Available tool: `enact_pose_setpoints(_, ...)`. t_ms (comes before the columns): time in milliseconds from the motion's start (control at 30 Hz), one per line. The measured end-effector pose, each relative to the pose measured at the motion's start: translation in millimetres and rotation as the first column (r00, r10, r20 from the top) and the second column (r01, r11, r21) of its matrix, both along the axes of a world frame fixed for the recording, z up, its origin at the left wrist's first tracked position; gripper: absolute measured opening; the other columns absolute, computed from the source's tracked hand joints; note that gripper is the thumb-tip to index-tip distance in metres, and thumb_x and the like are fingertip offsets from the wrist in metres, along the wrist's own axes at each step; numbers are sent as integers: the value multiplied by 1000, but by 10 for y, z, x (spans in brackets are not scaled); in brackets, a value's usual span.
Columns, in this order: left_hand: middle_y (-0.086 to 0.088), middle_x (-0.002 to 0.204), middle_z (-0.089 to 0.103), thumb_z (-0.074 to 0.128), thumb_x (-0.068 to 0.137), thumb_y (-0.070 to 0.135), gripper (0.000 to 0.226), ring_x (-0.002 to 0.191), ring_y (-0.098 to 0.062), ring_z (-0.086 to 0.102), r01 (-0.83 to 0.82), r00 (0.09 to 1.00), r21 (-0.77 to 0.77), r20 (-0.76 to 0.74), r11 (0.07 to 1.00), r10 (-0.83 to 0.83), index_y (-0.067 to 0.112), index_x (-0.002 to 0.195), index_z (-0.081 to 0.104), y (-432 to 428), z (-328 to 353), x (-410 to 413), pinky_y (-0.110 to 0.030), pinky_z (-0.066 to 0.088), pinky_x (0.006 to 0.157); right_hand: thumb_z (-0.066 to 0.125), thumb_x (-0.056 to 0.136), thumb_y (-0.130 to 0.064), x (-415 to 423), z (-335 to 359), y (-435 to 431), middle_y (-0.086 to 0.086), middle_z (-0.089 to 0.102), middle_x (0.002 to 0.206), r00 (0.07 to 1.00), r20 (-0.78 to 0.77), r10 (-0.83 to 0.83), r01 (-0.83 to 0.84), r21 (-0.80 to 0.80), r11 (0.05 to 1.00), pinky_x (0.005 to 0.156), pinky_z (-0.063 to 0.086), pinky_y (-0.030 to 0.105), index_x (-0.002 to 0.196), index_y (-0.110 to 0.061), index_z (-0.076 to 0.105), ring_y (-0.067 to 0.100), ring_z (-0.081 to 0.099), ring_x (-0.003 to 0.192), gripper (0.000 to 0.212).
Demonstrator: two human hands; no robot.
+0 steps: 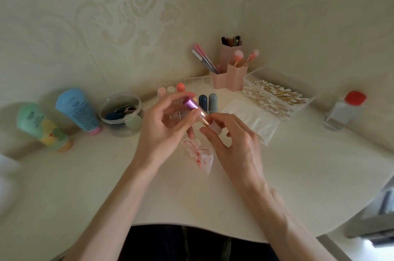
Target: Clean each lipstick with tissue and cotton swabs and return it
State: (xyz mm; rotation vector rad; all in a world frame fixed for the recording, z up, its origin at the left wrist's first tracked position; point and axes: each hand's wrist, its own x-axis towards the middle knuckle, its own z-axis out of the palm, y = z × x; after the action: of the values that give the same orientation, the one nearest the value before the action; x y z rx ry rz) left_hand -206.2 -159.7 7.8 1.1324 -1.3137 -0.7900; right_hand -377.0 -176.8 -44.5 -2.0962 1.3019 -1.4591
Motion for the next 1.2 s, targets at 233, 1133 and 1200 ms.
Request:
enact_pose_setpoints(233, 3, 103, 75, 75, 94, 14, 28, 74, -9, 71, -81, 966, -125, 234, 989, 109, 15, 121, 70, -383, 483, 59, -19, 55, 64, 75, 96, -25, -79, -77, -60, 5, 62, 132, 991, -68, -120, 125, 74, 989, 99, 50, 37, 147, -14, 54, 23, 60, 121, 57)
enact_pose_setpoints(1133, 11, 114, 67, 76, 91, 37, 31, 98, -11, 57, -163, 566, -75, 810, 984, 155, 34, 120, 68, -1142, 395, 315, -36, 46, 87, 71, 92, -23, -65, -155, -77, 9, 58, 130, 928, -280, -244, 278, 86, 957, 92, 44, 41, 141, -13, 55, 31, 53, 117, 53)
enact_pose_setpoints(1200, 12, 112, 67, 78, 90, 36, 40, 100, -12, 60, -156, 609, -37, 783, 987, 125, 34, 128, 64, -1113, 398, 311, -39, 48, 94, 71, 91, -22, -64, -159, -76, 9, 58, 130, 929, -285, -238, 272, 86, 958, 92, 44, 41, 141, -13, 55, 32, 53, 116, 53)
